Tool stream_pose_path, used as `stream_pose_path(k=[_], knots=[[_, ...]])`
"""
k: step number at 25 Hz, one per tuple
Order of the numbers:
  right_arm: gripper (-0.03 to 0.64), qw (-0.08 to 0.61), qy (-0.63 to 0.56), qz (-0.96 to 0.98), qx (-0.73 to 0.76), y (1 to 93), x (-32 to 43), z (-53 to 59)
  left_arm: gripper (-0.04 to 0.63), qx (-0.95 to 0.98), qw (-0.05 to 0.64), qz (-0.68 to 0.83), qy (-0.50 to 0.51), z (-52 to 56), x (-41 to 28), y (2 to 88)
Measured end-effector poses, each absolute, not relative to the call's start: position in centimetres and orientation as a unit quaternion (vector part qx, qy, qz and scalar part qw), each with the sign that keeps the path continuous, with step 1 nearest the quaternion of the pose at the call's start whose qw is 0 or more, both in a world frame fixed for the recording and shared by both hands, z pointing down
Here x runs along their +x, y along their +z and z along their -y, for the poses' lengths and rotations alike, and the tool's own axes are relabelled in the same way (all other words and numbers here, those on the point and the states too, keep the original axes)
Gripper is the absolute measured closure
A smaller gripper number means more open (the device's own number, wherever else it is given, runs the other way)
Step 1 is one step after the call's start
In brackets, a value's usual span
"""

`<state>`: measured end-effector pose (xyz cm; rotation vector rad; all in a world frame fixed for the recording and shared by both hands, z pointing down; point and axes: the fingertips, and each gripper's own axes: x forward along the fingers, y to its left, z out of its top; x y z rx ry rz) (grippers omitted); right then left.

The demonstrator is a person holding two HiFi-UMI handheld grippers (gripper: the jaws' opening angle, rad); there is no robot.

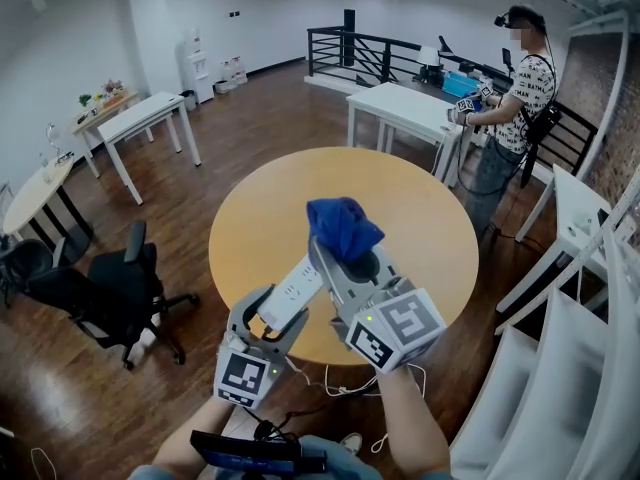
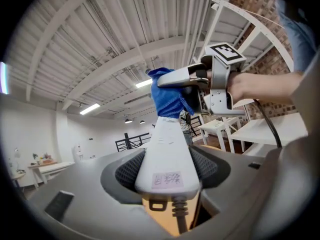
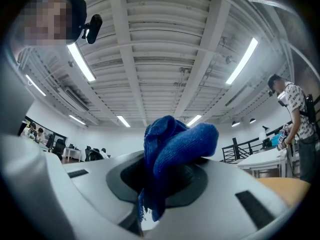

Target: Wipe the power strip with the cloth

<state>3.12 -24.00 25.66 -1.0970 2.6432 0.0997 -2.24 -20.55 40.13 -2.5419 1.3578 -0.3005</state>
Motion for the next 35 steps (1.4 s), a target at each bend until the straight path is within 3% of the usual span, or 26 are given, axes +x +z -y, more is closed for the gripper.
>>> stream_pose_path(k=[14, 35], knots=[[0.549, 0.131, 0.074, -0.892, -0.427, 23.1, 6.3, 26.6, 0.311, -0.871, 0.122, -0.464, -0.104, 20.2, -2.2, 39.8], [0.549, 0.130, 0.044, -0.927, -0.350, 26.4, -0.5, 21.7, 0.312, -0.870, 0.107, -0.472, -0.095, 20.7, -2.6, 39.4]])
